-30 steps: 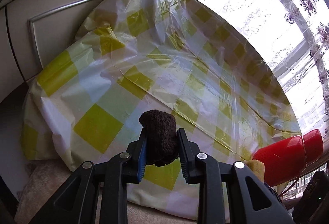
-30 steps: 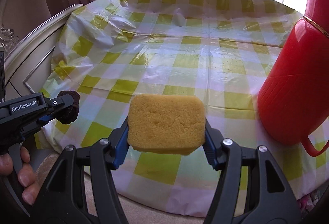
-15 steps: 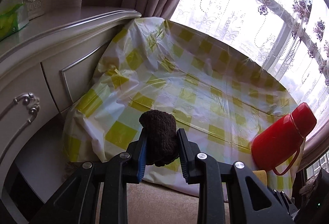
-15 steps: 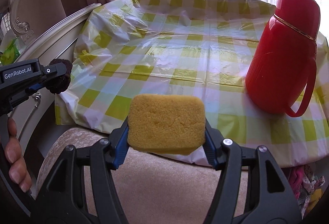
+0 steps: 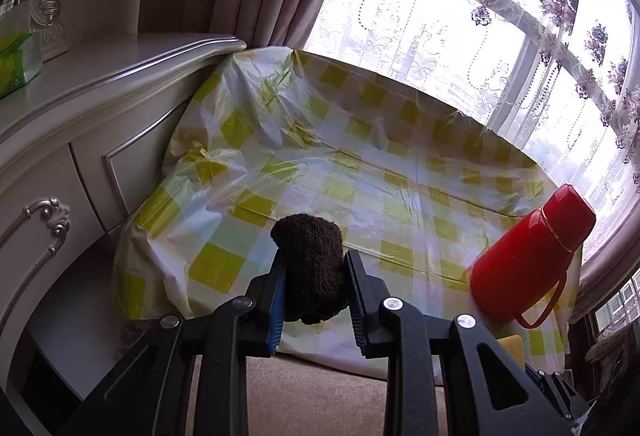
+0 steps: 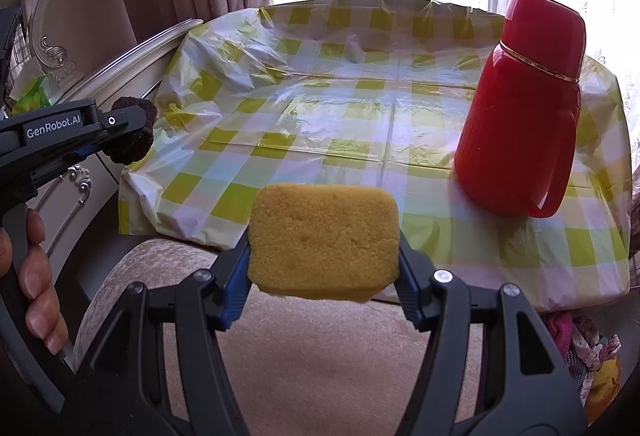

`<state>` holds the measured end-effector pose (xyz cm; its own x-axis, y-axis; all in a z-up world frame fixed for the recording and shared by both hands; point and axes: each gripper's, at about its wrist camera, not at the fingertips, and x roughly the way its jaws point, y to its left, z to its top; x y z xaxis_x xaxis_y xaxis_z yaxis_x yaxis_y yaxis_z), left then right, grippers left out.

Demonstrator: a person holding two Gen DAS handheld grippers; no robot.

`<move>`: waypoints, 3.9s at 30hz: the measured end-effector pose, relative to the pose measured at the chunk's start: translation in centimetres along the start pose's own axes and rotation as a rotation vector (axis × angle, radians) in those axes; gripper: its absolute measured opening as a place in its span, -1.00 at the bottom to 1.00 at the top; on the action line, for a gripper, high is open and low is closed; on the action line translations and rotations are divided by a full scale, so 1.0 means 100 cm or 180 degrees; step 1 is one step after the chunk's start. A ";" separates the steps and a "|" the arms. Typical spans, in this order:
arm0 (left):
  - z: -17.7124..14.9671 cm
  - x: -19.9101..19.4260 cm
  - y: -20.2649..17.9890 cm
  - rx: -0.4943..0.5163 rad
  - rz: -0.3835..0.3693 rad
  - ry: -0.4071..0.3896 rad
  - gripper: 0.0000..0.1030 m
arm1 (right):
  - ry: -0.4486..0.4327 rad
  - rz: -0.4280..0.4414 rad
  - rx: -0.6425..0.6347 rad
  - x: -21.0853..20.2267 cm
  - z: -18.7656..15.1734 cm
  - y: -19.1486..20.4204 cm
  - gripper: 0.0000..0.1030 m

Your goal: Organize soft objects

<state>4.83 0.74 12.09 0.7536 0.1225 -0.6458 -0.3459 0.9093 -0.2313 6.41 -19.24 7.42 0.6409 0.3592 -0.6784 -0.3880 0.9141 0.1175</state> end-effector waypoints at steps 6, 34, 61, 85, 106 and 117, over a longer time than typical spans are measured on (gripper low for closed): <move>-0.013 0.007 -0.020 0.0135 -0.0082 0.0101 -0.44 | 0.0032 -0.0069 0.0023 -0.007 -0.013 -0.015 0.26; -0.080 0.041 -0.114 0.0809 -0.0303 0.0787 -0.44 | 0.0276 -0.0628 0.0545 -0.034 -0.061 -0.120 0.26; -0.140 0.019 -0.256 0.1404 -0.1515 0.1213 -0.44 | 0.0246 -0.1506 0.1194 -0.116 -0.107 -0.255 0.28; 0.012 0.000 -0.017 -0.0195 -0.0967 0.0714 0.51 | 0.0220 -0.0985 0.0783 -0.072 -0.073 -0.189 0.78; -0.035 0.029 0.005 -0.0129 -0.0554 0.0871 0.51 | 0.0353 -0.0494 0.0458 -0.020 -0.053 -0.096 0.78; -0.099 0.042 -0.048 0.0663 -0.0374 0.0881 0.51 | 0.0505 -0.0738 0.0537 -0.002 -0.067 -0.095 0.78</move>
<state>4.10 -7.09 3.31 0.5917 -0.0740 -0.8027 -0.1233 0.9758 -0.1808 5.52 -29.28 1.62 0.5830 0.1162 -0.8041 -0.1202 0.9912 0.0561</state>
